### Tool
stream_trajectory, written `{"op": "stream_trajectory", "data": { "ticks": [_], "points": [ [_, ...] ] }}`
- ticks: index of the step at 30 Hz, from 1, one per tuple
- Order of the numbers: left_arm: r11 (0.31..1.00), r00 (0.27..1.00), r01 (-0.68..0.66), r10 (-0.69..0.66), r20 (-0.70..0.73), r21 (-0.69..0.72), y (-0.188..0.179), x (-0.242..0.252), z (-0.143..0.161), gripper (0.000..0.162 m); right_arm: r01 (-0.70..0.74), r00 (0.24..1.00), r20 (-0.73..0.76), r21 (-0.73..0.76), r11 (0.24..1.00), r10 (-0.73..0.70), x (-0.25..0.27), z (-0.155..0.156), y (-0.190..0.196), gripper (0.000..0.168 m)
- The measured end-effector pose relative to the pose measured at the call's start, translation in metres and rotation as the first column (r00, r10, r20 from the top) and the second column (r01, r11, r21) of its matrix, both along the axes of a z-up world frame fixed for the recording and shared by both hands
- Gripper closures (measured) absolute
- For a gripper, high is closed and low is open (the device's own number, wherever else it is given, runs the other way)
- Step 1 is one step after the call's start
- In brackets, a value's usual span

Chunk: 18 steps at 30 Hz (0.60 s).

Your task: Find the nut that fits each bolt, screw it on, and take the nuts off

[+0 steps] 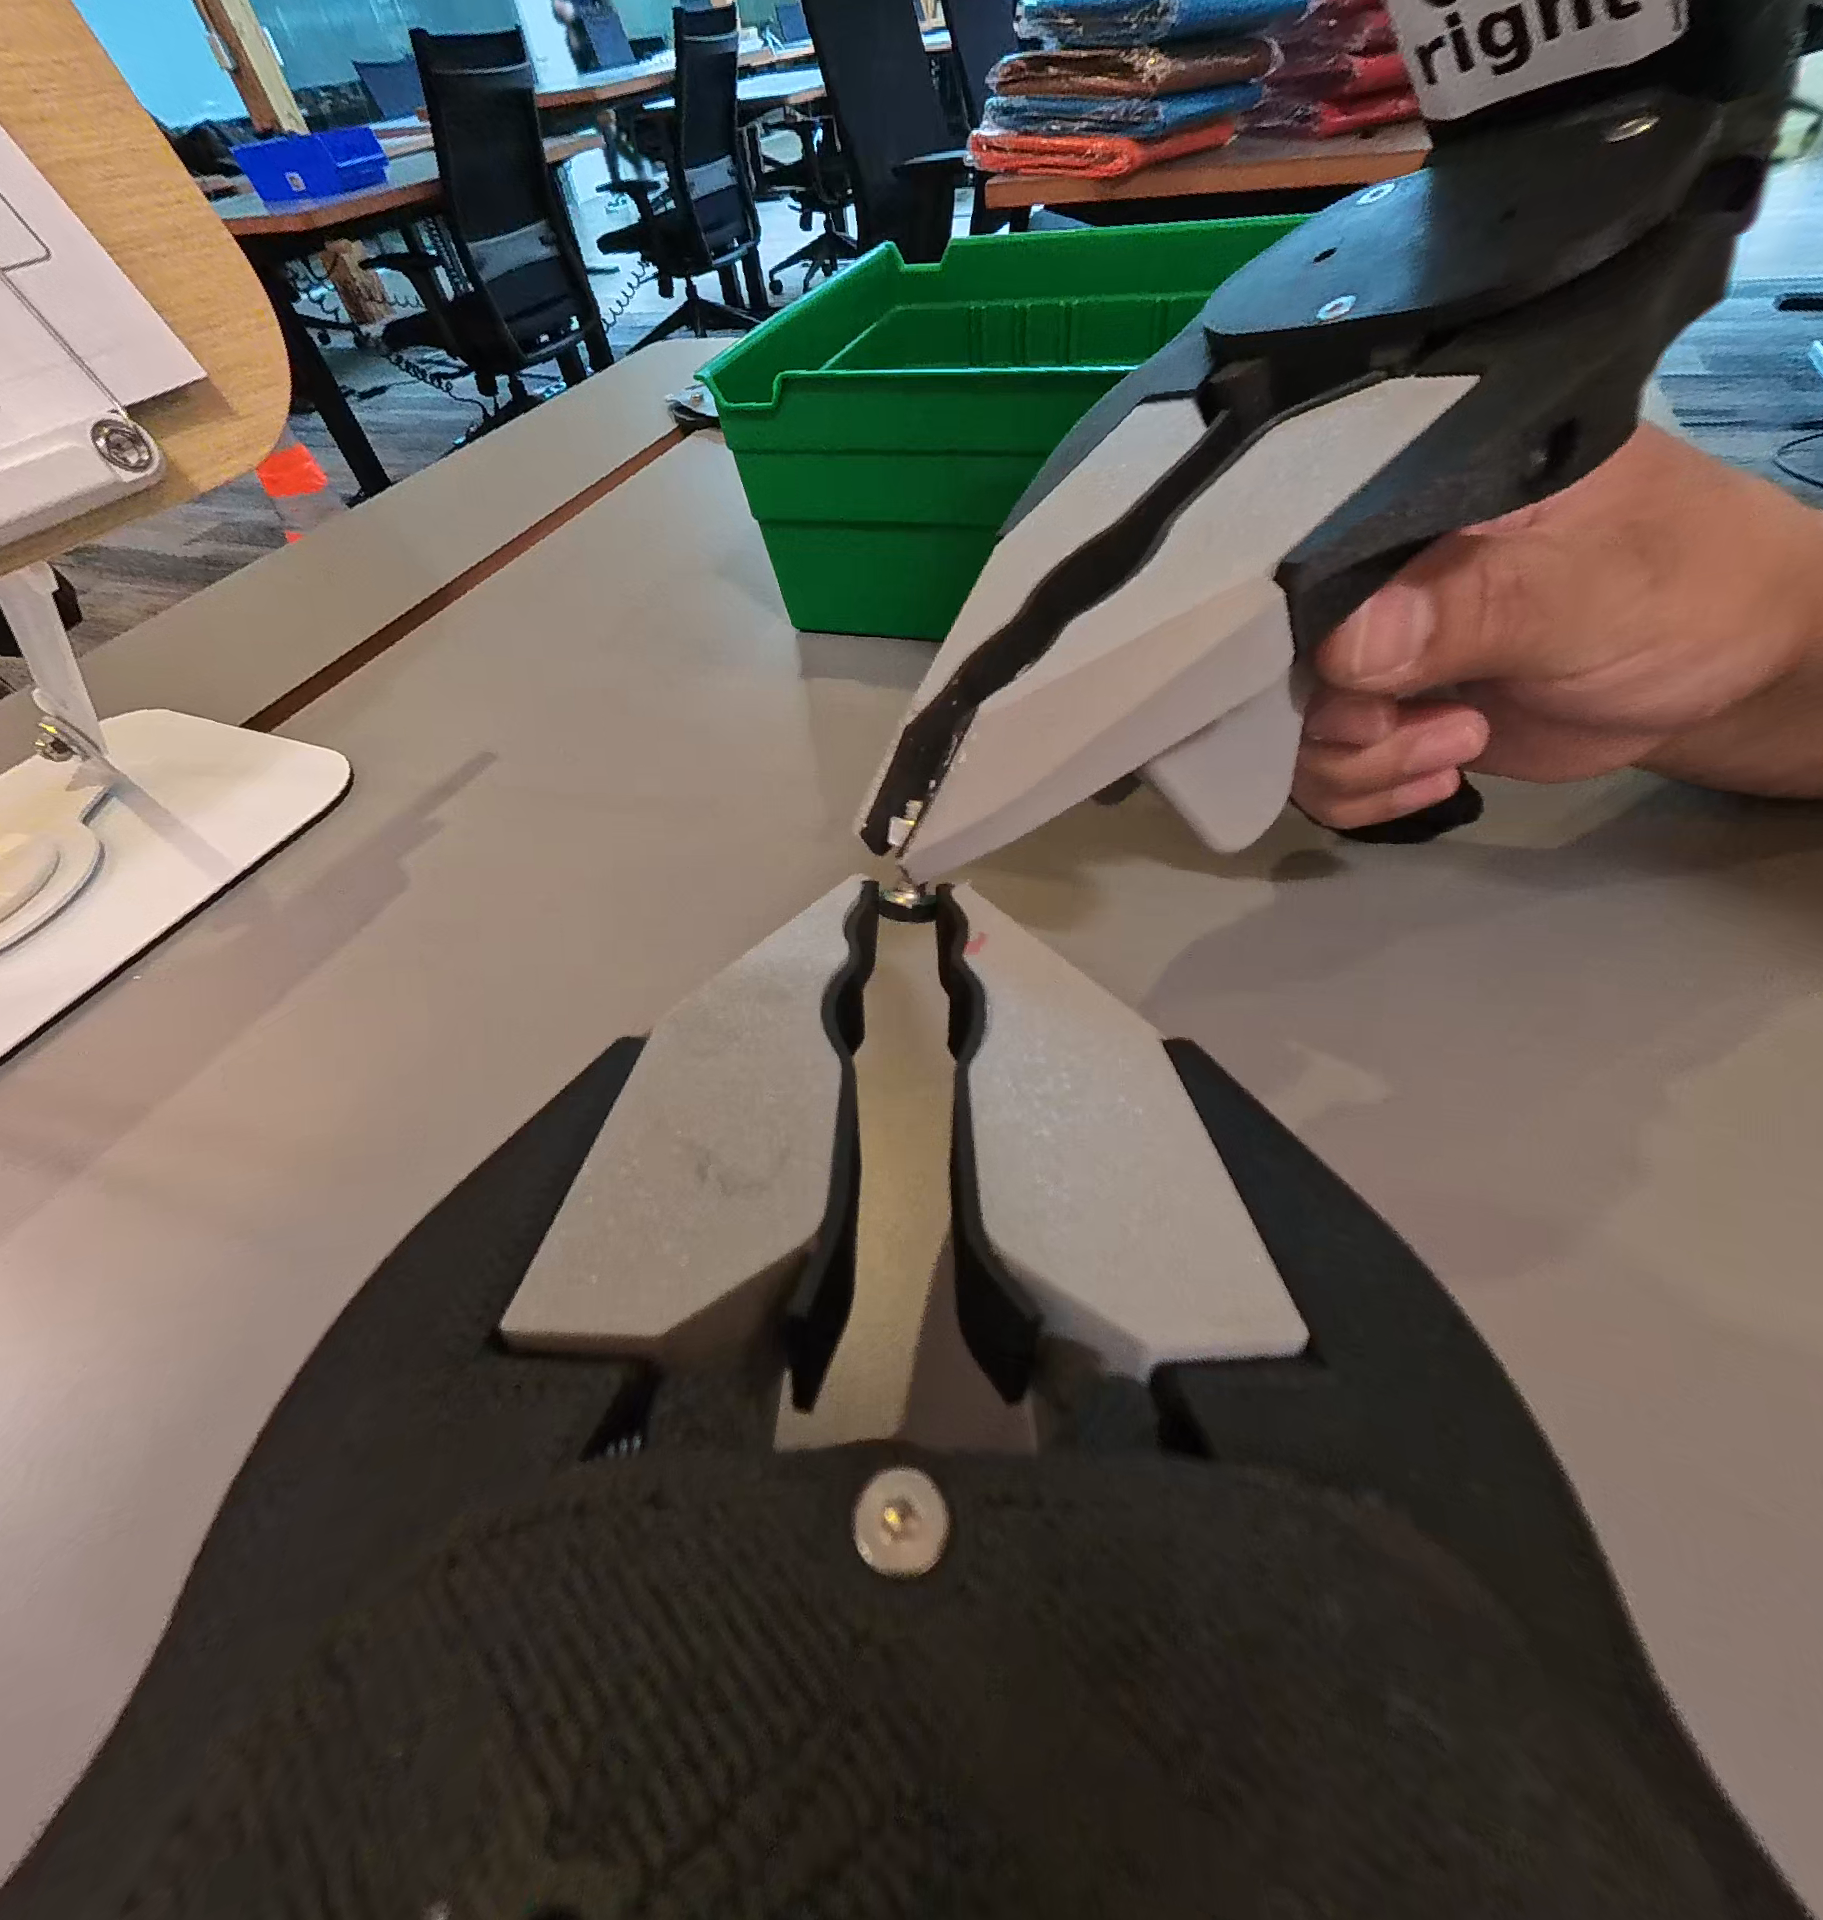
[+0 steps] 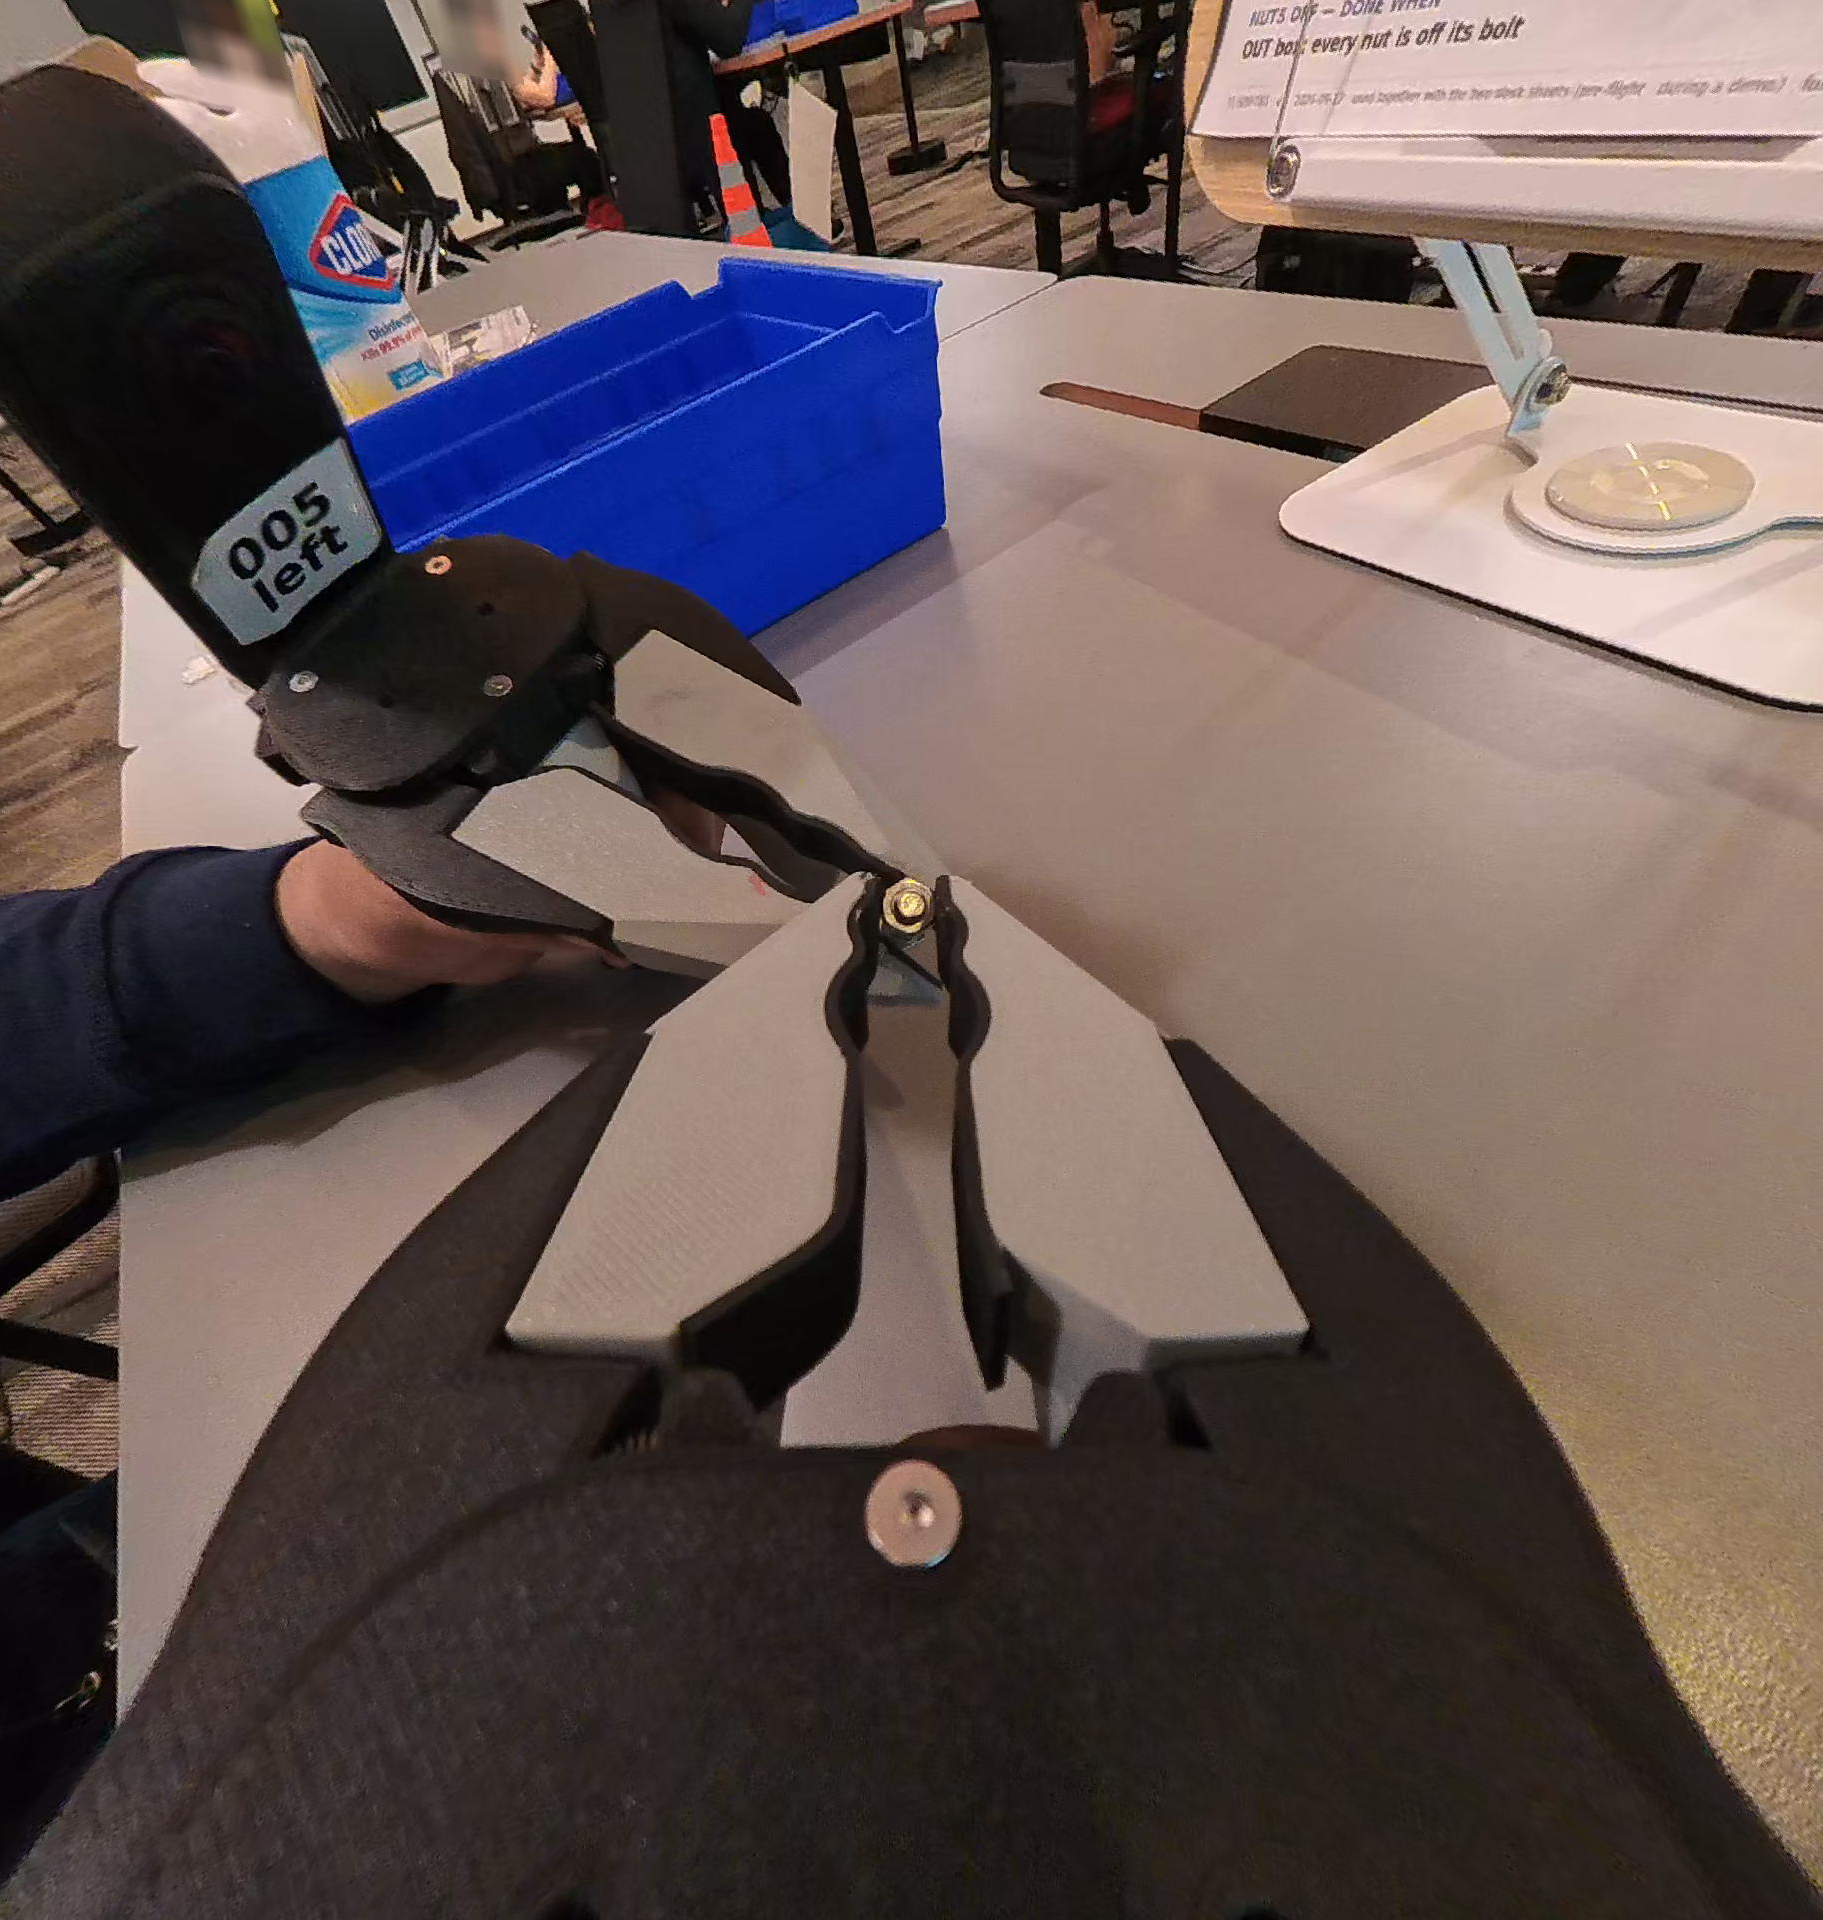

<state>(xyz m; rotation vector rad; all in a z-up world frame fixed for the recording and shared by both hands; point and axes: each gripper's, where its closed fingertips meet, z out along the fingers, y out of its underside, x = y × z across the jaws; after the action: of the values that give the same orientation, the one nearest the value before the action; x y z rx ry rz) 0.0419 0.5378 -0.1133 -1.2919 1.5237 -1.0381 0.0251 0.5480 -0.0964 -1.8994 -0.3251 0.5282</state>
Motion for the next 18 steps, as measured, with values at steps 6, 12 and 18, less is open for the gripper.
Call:
{"op": "stream_trajectory", "data": {
  "ticks": [6, 12, 18],
  "points": [
    [1.0, 1.0, -0.001, 0.001, -0.009, 0.004, -0.001, 0.001, -0.002, 0.154, 0.011, 0.998, 0.057, 0.017, 1.0, -0.012, 0.0, -0.001, 0.0, 0.161],
    [1.0, 1.0, -0.005, 0.005, -0.011, -0.01, -0.001, 0.002, -0.003, 0.155, 0.022, 0.996, 0.091, 0.037, 0.999, -0.026, 0.0, 0.0, 0.001, 0.161],
    [0.995, 1.0, 0.017, -0.016, 0.018, -0.102, -0.006, -0.002, 0.005, 0.155, -0.008, 0.999, 0.033, 0.071, 0.997, 0.005, -0.003, 0.01, -0.002, 0.159]
  ]
}}
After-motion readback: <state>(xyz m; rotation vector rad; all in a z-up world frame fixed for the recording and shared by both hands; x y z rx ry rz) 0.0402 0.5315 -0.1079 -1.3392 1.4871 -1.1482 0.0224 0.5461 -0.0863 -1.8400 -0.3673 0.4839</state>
